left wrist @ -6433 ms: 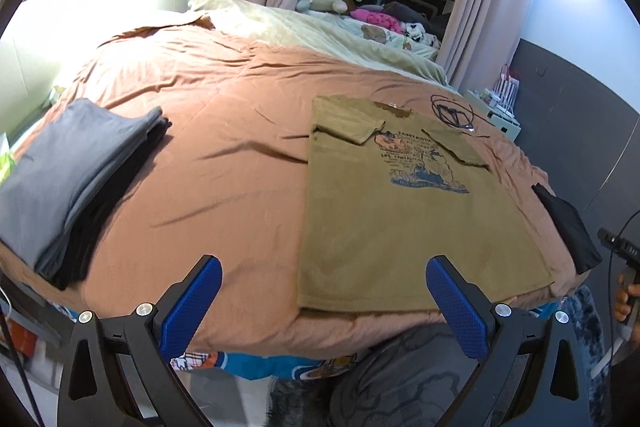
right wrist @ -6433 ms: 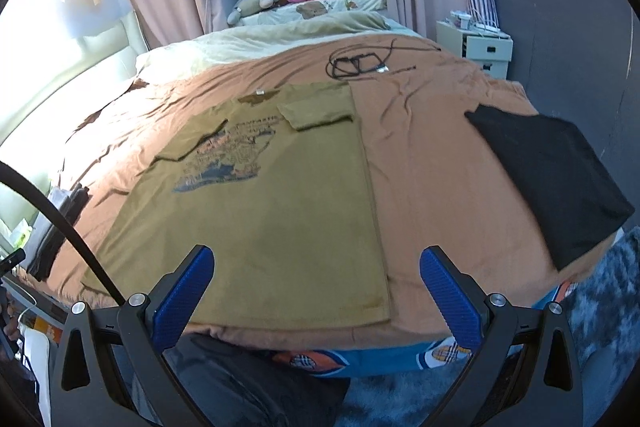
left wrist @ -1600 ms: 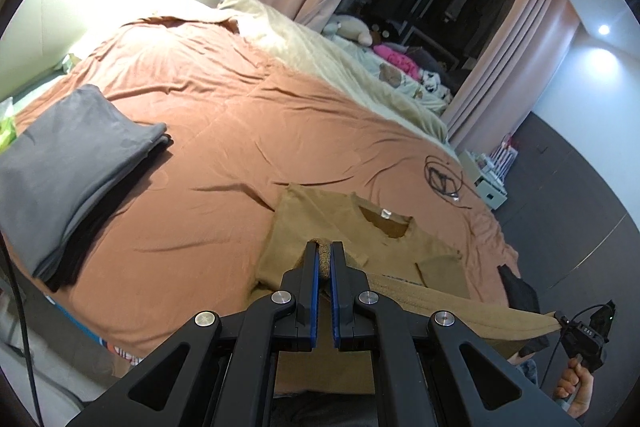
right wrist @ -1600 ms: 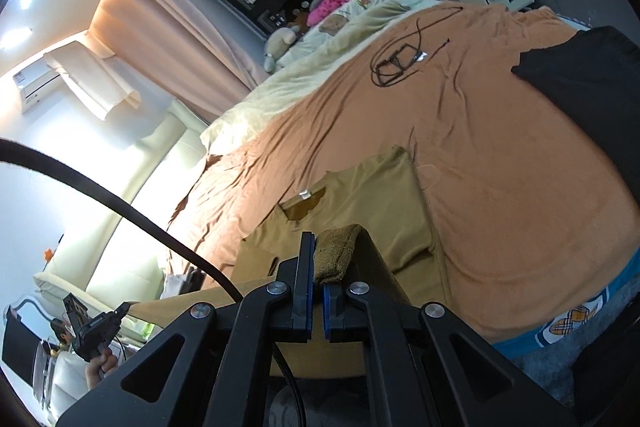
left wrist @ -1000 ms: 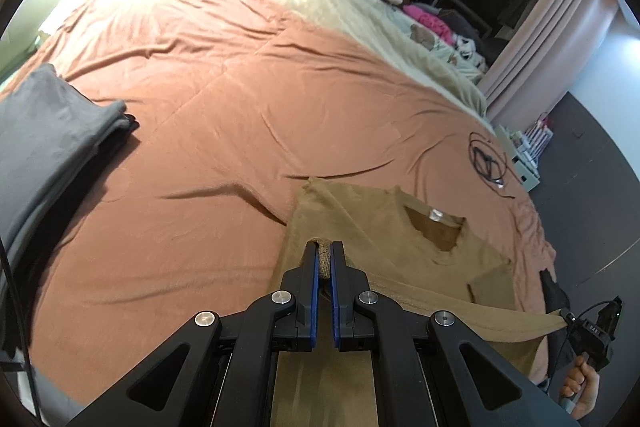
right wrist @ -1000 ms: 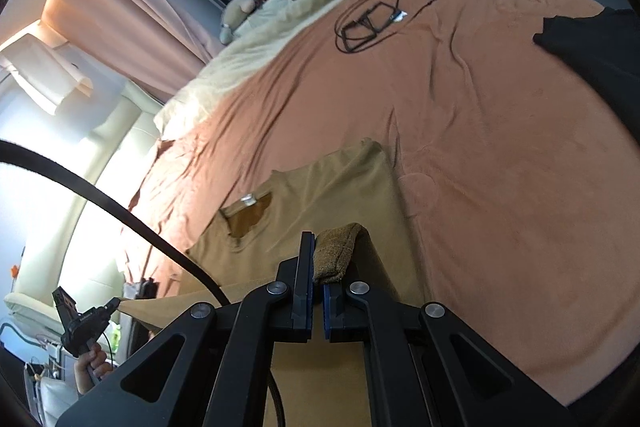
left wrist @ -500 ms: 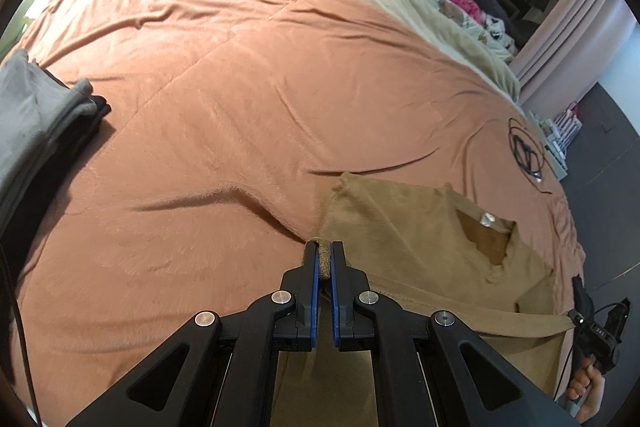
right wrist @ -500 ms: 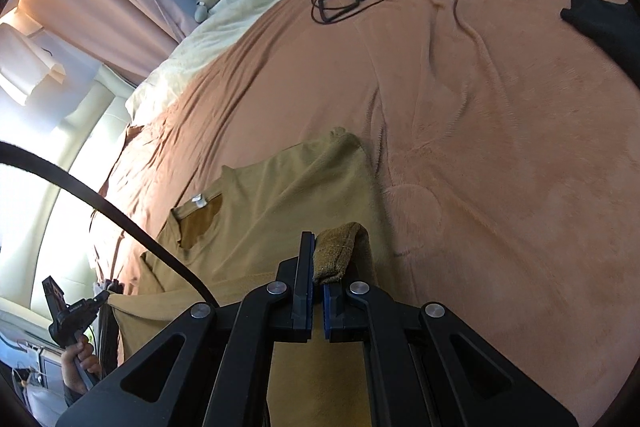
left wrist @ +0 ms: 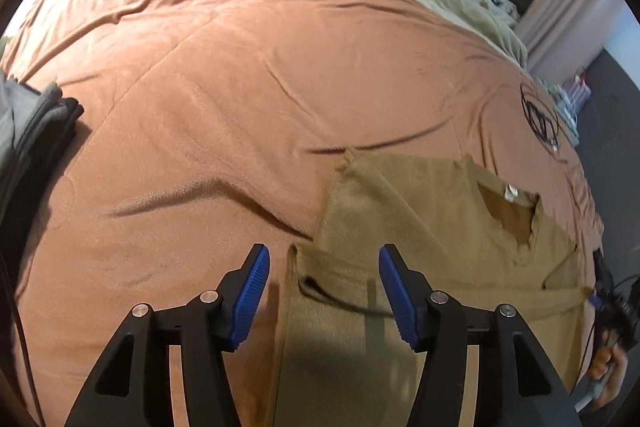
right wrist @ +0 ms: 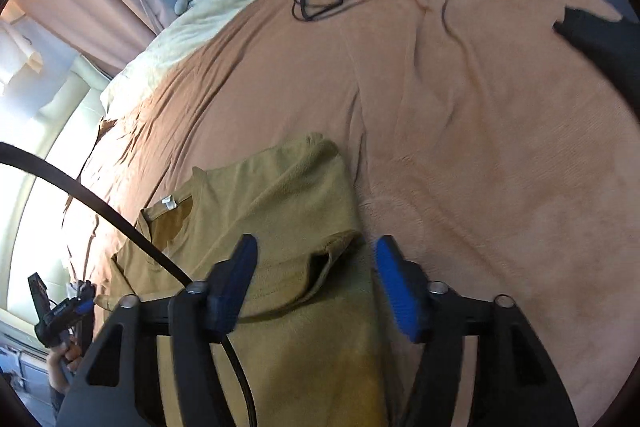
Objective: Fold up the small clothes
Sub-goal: 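Lay the hem down and open both grippers, then close both grippers on the new folded edge of the shirt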
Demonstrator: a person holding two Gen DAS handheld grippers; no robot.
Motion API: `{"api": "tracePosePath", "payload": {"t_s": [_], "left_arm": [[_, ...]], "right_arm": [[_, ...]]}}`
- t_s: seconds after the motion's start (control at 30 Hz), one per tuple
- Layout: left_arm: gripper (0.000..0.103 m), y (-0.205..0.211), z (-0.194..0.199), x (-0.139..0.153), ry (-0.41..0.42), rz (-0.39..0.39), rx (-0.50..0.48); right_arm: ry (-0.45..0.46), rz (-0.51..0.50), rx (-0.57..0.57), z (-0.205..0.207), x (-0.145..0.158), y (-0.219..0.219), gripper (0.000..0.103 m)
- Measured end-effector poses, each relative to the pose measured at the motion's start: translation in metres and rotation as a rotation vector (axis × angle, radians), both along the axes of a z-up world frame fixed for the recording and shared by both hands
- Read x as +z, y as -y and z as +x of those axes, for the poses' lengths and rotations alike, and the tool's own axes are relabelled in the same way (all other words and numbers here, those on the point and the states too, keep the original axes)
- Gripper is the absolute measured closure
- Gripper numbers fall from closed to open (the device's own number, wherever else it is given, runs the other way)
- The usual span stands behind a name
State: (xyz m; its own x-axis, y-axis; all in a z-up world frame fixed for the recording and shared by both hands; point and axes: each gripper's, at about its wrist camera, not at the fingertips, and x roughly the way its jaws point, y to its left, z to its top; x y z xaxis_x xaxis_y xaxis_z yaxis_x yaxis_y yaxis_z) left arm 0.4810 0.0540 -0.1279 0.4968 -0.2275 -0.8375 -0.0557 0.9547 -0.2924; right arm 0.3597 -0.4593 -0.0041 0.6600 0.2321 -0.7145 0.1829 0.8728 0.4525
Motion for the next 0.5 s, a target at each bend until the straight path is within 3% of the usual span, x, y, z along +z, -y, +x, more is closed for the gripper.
{"api": "tracePosePath", "payload": {"t_s": [0.23, 0.5], "left_arm": [[0.044, 0.005, -0.012, -0.004, -0.053, 0.056, -0.072], [0.044, 0.006, -0.01, -0.029, -0.134, 0.139, -0.102]], "right_arm": [[-0.073, -0.099, 0.066, -0.014, 0.004, -0.012, 0.042], [-0.203, -0.19, 0.11, -0.005, -0.004, -0.024, 0.042]]}}
